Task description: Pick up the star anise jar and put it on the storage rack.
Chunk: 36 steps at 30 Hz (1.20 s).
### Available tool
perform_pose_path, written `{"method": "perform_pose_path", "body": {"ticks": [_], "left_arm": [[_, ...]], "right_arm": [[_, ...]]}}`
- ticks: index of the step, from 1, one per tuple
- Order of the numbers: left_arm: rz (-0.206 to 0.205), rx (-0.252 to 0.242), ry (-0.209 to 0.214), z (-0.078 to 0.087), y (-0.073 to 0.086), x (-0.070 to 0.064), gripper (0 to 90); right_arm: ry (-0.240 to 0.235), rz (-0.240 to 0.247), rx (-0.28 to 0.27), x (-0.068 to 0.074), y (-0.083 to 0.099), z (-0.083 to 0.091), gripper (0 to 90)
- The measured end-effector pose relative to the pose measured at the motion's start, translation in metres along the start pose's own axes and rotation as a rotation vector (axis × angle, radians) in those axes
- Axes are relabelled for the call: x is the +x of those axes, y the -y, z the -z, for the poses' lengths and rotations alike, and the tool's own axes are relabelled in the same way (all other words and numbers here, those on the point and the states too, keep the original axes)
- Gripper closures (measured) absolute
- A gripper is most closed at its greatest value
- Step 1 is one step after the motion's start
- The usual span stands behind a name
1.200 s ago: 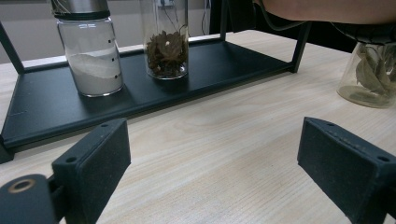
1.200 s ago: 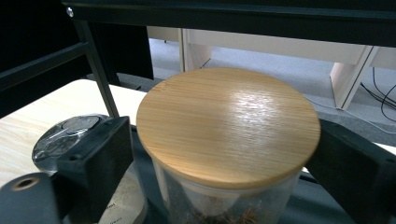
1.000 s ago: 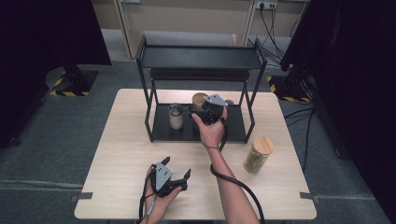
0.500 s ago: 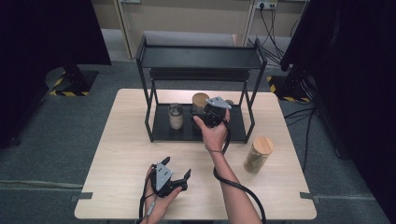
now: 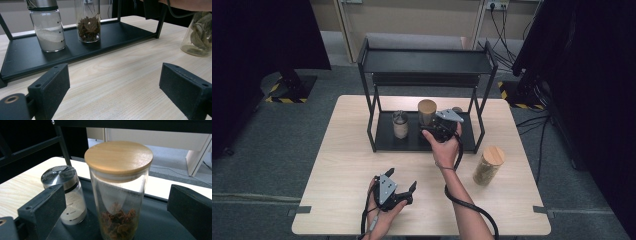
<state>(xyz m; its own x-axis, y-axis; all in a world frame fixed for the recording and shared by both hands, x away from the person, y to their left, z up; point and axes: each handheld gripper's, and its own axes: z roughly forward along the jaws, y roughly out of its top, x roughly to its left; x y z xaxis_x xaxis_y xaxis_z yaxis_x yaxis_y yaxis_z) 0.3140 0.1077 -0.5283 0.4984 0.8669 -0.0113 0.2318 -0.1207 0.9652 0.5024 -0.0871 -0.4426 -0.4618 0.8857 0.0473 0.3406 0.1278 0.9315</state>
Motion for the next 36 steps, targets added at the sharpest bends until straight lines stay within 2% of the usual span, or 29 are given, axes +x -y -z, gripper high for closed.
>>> {"method": "perform_pose_path", "body": {"ticks": [9,36], "left_arm": [[-0.002,-0.001,0.000,0.000,0.000,0.000,8.8],[-0.005,-0.004,-0.001,0.000,0.000,-0.001,8.9]], "right_arm": [[-0.010,0.024,0.013,0.003,0.006,0.006,2.2],[-0.035,0.038,0.029,0.004,0.019,0.025,2.5]]}}
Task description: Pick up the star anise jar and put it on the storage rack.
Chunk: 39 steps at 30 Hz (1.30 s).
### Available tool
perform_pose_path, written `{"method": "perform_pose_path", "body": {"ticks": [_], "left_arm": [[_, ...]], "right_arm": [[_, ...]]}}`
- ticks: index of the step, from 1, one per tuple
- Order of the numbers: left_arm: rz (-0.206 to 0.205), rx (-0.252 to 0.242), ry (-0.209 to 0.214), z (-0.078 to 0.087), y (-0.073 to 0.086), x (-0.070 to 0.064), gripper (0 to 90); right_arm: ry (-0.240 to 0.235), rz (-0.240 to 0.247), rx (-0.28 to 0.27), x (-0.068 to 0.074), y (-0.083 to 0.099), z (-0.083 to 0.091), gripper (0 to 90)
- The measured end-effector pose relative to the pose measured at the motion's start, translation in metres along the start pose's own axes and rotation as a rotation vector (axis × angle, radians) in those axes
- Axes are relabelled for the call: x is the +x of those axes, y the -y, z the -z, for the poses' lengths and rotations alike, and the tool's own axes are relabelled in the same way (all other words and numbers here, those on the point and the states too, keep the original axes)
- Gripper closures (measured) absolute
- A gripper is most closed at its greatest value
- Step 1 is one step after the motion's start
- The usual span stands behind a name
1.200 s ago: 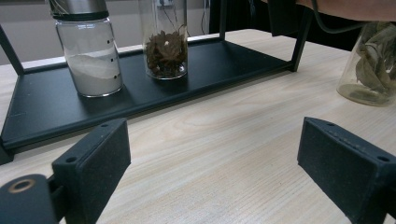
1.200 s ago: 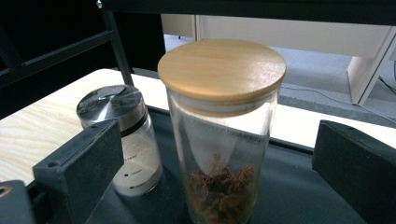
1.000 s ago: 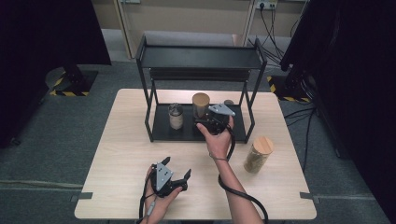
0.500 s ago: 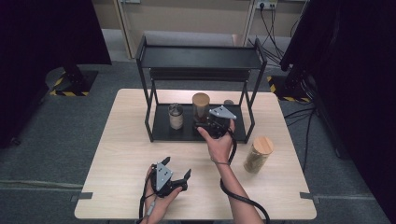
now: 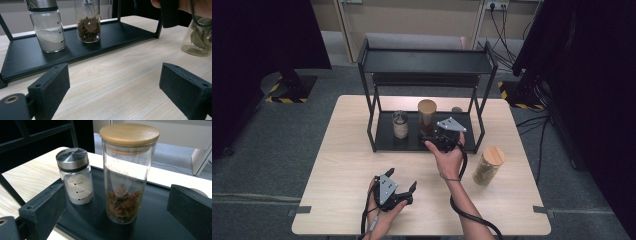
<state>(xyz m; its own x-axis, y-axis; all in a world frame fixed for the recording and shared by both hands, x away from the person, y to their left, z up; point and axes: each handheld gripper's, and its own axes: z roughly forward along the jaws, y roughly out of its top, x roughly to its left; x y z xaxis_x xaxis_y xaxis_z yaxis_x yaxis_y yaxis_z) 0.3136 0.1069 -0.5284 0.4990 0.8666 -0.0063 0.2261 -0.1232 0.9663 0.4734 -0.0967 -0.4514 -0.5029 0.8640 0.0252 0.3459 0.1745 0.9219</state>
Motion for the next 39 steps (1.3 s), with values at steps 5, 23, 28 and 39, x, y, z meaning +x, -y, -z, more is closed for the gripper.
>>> {"method": "perform_pose_path", "body": {"ticks": [5,23,28,39], "left_arm": [[-0.001,0.000,0.000,0.000,0.000,0.000,8.9],[-0.007,0.000,-0.001,0.000,0.000,-0.001,8.9],[-0.007,-0.001,-0.002,0.000,0.000,-0.001,8.9],[-0.007,-0.001,-0.002,0.000,0.000,-0.001,8.9]], "right_arm": [[-0.004,0.001,0.011,0.000,0.005,0.003,2.6],[-0.019,-0.005,0.022,-0.002,0.019,0.015,2.7],[-0.028,-0.019,0.024,-0.003,0.023,0.018,2.7],[-0.038,-0.018,0.032,-0.001,0.032,0.026,2.9]]}}
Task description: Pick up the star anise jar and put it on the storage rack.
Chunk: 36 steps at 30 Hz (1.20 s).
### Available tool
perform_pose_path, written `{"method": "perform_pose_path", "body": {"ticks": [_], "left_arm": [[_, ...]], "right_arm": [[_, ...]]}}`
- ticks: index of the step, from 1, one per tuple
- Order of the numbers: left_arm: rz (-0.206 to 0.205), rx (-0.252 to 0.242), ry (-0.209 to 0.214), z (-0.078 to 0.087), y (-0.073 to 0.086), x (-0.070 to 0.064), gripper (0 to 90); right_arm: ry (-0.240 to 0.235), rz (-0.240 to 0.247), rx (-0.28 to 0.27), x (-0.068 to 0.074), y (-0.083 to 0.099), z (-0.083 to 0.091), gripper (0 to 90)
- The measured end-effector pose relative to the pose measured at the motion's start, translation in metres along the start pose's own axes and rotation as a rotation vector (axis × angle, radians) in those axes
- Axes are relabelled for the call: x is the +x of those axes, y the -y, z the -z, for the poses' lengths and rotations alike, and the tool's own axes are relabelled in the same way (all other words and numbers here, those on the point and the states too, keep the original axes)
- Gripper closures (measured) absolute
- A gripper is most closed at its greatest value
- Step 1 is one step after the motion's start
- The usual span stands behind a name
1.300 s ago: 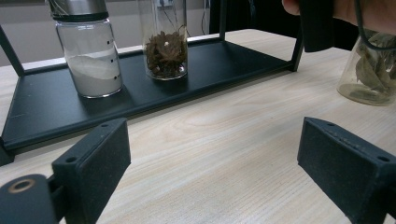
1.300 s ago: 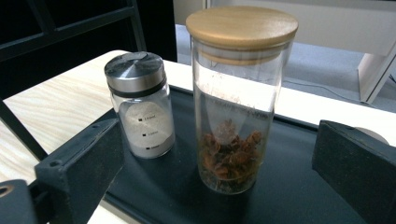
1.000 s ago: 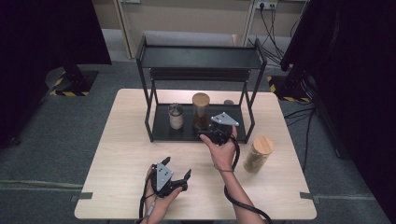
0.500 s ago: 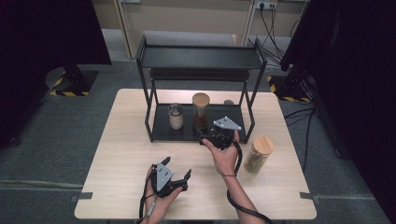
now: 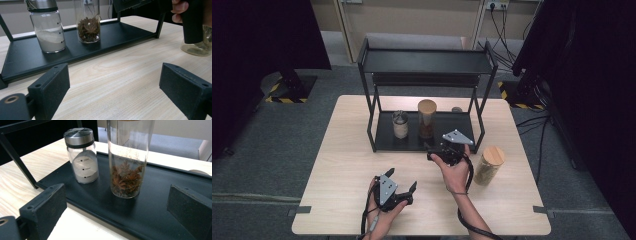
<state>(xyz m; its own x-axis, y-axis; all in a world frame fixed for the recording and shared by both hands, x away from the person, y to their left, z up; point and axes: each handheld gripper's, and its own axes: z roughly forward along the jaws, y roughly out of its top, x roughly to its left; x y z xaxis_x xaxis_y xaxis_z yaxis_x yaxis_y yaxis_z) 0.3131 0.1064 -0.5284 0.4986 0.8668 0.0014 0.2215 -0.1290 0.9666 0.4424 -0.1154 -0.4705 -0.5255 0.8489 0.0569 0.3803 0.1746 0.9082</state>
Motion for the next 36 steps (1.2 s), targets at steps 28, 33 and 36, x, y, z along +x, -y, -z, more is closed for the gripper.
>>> {"method": "perform_pose_path", "body": {"ticks": [28,33,36], "left_arm": [[0.000,0.000,-0.001,0.000,0.000,0.000,8.9],[0.001,-0.001,-0.001,0.000,0.000,0.000,8.8],[-0.001,0.000,-0.002,0.000,0.000,0.000,8.9]], "right_arm": [[-0.024,0.000,0.010,0.003,0.019,0.018,2.9],[-0.028,0.002,0.014,0.003,0.022,0.021,2.9],[-0.031,0.006,0.017,0.004,0.025,0.023,2.9]]}}
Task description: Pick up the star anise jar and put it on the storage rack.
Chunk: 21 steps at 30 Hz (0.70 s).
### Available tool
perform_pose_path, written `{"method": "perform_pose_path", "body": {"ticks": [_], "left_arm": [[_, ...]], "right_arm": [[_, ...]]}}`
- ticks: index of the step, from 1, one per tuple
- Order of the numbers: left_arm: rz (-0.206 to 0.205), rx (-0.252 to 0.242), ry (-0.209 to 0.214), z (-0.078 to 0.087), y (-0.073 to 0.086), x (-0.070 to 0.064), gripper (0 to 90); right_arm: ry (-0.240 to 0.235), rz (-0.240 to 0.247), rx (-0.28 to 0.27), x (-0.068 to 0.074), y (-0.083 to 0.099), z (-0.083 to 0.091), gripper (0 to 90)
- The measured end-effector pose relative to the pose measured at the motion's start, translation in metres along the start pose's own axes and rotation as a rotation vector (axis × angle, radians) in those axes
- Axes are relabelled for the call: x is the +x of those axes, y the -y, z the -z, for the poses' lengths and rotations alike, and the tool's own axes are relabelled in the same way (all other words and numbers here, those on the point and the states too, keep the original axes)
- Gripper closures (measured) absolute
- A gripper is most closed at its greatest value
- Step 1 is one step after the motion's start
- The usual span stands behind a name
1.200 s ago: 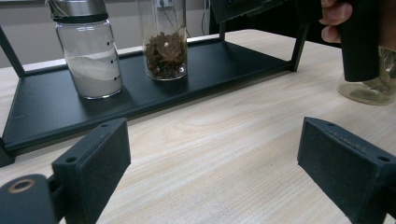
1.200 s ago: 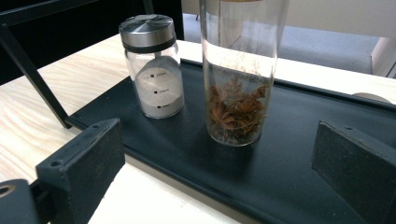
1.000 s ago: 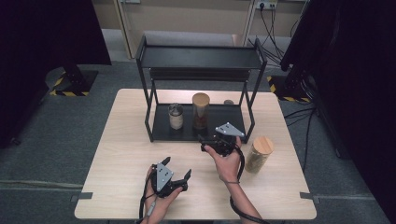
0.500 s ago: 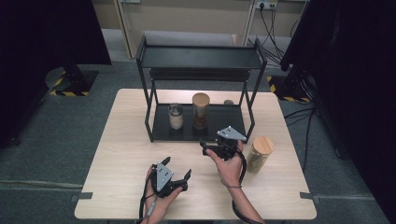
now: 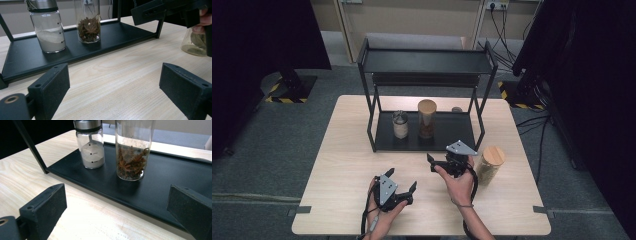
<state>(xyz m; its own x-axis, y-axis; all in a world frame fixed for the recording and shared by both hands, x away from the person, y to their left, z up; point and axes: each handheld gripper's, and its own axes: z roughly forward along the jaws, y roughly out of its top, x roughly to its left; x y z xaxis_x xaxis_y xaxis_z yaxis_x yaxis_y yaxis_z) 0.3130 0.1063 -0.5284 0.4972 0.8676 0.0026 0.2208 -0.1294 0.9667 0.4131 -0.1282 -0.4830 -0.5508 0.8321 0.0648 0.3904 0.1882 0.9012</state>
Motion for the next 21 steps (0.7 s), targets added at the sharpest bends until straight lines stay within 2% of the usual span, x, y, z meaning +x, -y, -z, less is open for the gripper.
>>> {"method": "perform_pose_path", "body": {"ticks": [21], "left_arm": [[0.001,-0.002,-0.001,0.000,0.000,0.000,8.9]], "right_arm": [[-0.005,0.016,0.003,0.004,0.013,0.012,2.9]]}}
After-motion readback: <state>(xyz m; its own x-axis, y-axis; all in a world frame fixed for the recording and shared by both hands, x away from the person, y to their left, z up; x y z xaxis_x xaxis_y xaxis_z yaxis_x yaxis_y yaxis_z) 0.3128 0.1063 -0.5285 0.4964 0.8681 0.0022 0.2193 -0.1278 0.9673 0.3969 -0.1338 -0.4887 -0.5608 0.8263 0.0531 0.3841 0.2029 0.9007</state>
